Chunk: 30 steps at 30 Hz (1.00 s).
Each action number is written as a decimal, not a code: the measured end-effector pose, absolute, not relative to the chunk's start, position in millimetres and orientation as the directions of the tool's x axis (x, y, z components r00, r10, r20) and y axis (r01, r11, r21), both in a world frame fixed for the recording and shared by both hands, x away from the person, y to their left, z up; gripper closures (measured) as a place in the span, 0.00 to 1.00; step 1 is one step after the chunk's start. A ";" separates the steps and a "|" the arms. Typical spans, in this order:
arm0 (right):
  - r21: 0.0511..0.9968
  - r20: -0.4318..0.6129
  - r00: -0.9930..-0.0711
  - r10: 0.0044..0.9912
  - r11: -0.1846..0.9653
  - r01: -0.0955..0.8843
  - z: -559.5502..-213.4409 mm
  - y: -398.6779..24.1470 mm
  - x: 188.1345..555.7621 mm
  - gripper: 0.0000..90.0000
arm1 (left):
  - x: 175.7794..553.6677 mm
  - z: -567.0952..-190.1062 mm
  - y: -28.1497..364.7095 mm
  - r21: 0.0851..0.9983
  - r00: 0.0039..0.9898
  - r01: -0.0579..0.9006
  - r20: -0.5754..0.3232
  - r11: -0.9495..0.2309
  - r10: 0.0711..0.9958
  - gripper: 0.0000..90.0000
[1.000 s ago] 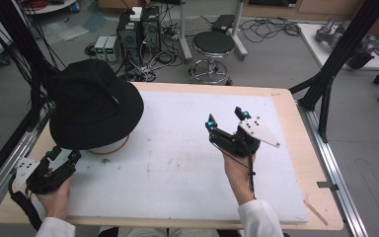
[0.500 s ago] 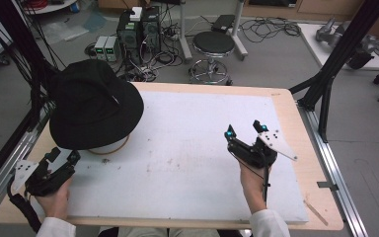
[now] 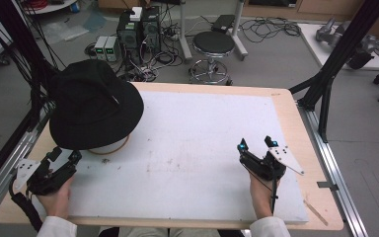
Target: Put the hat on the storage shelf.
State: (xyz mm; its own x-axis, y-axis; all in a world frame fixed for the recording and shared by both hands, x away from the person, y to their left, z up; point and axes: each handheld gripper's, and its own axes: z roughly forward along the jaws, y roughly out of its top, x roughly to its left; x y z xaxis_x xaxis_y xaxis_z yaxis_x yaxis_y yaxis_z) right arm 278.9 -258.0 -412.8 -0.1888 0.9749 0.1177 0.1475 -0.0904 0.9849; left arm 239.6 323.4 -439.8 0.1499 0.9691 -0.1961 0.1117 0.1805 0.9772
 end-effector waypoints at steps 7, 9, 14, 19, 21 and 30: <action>0.982 0.101 -0.153 0.983 -0.073 0.175 -425.1 -265.9 278.1 0.14 | 241.0 -439.9 322.6 0.977 0.153 0.111 -0.198 0.182 0.968 0.34; 0.982 0.108 -0.150 0.983 -0.082 0.171 -426.1 -267.9 277.5 0.14 | 241.5 -440.1 322.1 0.977 0.156 0.112 -0.200 0.184 0.967 0.34; 0.981 0.123 -0.150 0.981 -0.097 0.170 -427.4 -269.2 277.0 0.14 | 241.7 -440.0 321.6 0.977 0.161 0.115 -0.197 0.180 0.967 0.34; 0.980 0.129 -0.149 0.980 -0.104 0.168 -428.1 -269.1 276.6 0.14 | 242.9 -440.6 321.4 0.976 0.163 0.118 -0.203 0.185 0.965 0.34; 0.979 0.129 -0.150 0.980 -0.102 0.174 -429.0 -268.7 276.7 0.14 | 243.1 -440.8 321.4 0.975 0.169 0.121 -0.204 0.185 0.964 0.34; 0.977 0.140 -0.148 0.979 -0.113 0.179 -430.3 -268.9 275.1 0.14 | 242.8 -441.1 321.3 0.974 0.173 0.124 -0.208 0.188 0.963 0.34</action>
